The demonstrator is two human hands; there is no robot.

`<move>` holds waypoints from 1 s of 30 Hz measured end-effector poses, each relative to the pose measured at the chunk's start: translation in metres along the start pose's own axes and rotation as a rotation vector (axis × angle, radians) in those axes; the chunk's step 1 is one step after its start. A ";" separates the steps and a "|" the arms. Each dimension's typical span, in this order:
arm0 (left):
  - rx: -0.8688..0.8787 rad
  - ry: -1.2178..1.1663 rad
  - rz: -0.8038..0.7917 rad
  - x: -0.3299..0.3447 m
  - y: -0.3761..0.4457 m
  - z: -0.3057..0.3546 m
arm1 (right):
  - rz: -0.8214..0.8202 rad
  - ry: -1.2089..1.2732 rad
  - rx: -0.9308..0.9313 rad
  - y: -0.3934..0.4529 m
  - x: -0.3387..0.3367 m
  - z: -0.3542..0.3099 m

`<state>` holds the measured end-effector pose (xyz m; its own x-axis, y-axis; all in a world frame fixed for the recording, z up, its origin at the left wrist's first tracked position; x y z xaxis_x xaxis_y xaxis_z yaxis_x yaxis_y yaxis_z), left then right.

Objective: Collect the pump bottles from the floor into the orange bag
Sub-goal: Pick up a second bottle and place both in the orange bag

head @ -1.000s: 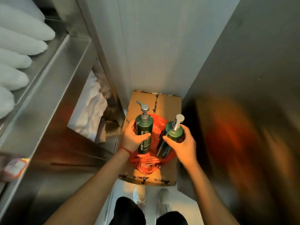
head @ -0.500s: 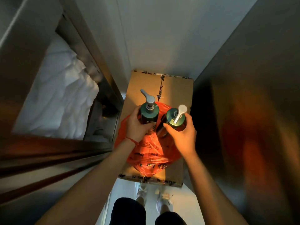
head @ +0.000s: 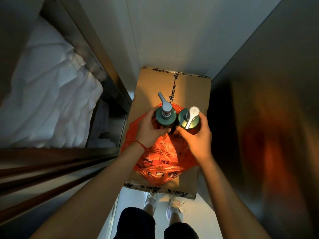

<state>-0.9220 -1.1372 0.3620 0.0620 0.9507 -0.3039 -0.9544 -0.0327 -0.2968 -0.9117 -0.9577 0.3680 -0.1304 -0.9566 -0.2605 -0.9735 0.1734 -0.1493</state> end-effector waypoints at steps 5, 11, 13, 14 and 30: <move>0.017 0.045 -0.013 -0.002 -0.003 0.005 | -0.043 0.018 0.006 -0.003 0.004 -0.002; 0.032 0.004 -0.025 -0.005 -0.009 0.012 | -0.054 0.049 0.014 -0.005 0.004 -0.006; 0.027 -0.006 -0.017 -0.006 -0.011 0.011 | -0.050 0.041 0.005 -0.007 0.002 -0.007; 0.024 -0.004 -0.009 -0.006 -0.011 0.010 | -0.048 0.036 0.003 -0.008 0.001 -0.008; -0.059 0.001 0.152 -0.027 -0.067 0.013 | 0.050 -0.050 0.041 -0.047 -0.037 -0.030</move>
<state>-0.8633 -1.1568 0.4016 -0.0812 0.9332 -0.3502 -0.9341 -0.1938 -0.2999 -0.8667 -0.9378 0.4136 -0.1678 -0.9339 -0.3158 -0.9575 0.2307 -0.1734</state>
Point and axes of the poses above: each hand's wrist, its own y-axis towards the middle knuckle, its own x-axis out of the palm, z = x × y, the point moved 9 cm from there along y, towards the middle knuckle, and after that the axes turned 6 degrees about y, right-handed, at the moved point
